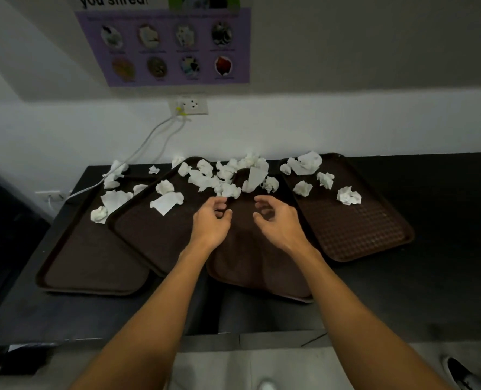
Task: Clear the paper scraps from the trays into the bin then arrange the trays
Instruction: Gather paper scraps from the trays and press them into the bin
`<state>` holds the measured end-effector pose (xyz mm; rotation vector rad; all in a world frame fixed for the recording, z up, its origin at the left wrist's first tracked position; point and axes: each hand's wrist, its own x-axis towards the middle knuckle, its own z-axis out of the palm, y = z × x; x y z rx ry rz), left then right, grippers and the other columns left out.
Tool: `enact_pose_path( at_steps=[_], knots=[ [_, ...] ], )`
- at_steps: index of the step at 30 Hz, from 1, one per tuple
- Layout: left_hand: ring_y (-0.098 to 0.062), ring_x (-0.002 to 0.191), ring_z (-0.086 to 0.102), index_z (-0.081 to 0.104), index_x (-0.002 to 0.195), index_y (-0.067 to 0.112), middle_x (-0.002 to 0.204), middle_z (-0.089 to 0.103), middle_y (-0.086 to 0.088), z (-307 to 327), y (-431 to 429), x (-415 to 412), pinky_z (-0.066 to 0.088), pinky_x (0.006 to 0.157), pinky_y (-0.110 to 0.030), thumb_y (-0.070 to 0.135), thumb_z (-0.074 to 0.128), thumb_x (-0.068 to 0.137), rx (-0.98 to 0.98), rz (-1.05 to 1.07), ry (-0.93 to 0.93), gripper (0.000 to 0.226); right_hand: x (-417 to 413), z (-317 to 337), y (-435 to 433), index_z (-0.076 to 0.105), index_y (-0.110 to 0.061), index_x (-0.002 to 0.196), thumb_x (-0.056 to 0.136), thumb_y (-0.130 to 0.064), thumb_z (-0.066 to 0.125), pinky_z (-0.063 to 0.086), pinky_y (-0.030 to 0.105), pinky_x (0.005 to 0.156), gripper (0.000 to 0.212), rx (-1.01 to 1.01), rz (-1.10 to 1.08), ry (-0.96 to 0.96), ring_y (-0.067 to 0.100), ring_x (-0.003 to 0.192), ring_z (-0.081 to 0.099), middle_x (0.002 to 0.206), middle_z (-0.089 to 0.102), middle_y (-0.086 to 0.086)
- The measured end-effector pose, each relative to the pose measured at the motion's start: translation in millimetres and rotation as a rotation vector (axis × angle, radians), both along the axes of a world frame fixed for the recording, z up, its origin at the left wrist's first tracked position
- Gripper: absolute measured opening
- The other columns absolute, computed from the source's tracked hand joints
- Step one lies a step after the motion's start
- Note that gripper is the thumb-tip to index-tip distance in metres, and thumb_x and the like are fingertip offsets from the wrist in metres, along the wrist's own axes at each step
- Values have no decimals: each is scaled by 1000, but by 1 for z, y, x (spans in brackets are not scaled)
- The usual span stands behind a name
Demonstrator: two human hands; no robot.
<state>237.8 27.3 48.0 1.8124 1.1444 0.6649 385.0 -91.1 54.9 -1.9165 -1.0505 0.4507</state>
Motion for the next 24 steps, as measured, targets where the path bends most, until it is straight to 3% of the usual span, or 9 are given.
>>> enact_pose_path(
  at_steps=[6, 11, 17, 24],
  knots=[
    [-11, 96, 66, 65, 126, 19, 111, 68, 4, -33, 42, 22, 54, 93, -30, 19, 70, 93, -17, 80, 78, 33, 23, -24, 22, 68, -28, 129, 88, -26, 73, 57, 31, 95, 41, -34, 45, 26, 2, 99, 65, 106, 69, -17],
    [-23, 111, 65, 65, 131, 18, 126, 67, -5, -58, 76, 38, 54, 100, -40, 21, 68, 93, 23, 60, 197, 39, 35, -39, 35, 68, -29, 129, 89, -26, 73, 58, 32, 94, 41, -46, 63, 52, 2, 99, 65, 106, 69, -17],
    [-34, 128, 56, 60, 142, 19, 139, 60, -14, -78, 99, 53, 46, 109, -39, 9, 58, 93, 76, -60, 380, 50, 42, -52, 38, 69, -30, 127, 89, -21, 74, 59, 30, 91, 40, -46, 67, 82, 2, 98, 65, 105, 69, -16],
    [-26, 91, 67, 72, 108, 17, 102, 68, -9, -93, 106, 54, 56, 85, -36, 11, 76, 85, 115, 38, 342, 24, 48, -53, 56, 70, -30, 125, 89, -19, 75, 59, 31, 91, 38, -48, 83, 90, 4, 97, 65, 103, 69, -16]
  ],
)
